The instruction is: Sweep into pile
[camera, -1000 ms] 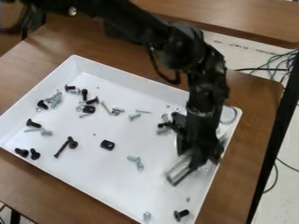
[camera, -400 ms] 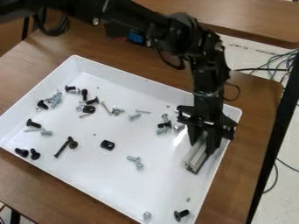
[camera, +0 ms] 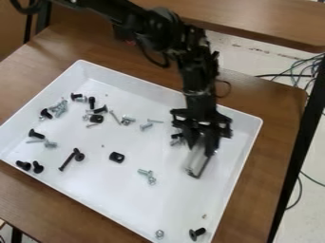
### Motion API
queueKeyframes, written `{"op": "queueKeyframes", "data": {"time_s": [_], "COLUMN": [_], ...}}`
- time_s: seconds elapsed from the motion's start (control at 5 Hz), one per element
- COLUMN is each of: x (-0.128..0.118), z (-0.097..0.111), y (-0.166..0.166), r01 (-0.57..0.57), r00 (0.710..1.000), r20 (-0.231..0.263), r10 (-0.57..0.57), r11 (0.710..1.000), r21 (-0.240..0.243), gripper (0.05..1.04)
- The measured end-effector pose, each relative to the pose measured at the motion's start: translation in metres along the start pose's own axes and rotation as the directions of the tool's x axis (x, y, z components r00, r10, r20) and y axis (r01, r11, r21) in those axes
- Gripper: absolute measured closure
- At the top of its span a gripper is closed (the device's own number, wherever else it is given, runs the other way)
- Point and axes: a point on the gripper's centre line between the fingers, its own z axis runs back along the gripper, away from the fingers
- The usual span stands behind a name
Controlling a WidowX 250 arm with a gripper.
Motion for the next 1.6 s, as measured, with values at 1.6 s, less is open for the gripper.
{"op": "queueKeyframes", "data": {"time_s": [1.6], "x": [-0.043], "z": [0.049], "y": [0.154], "r01": [-0.140], "r00": [0.989], "r20": [0.078], "r10": [0.127], "r11": [0.969], "r21": [0.203], "gripper": [0.735]}}
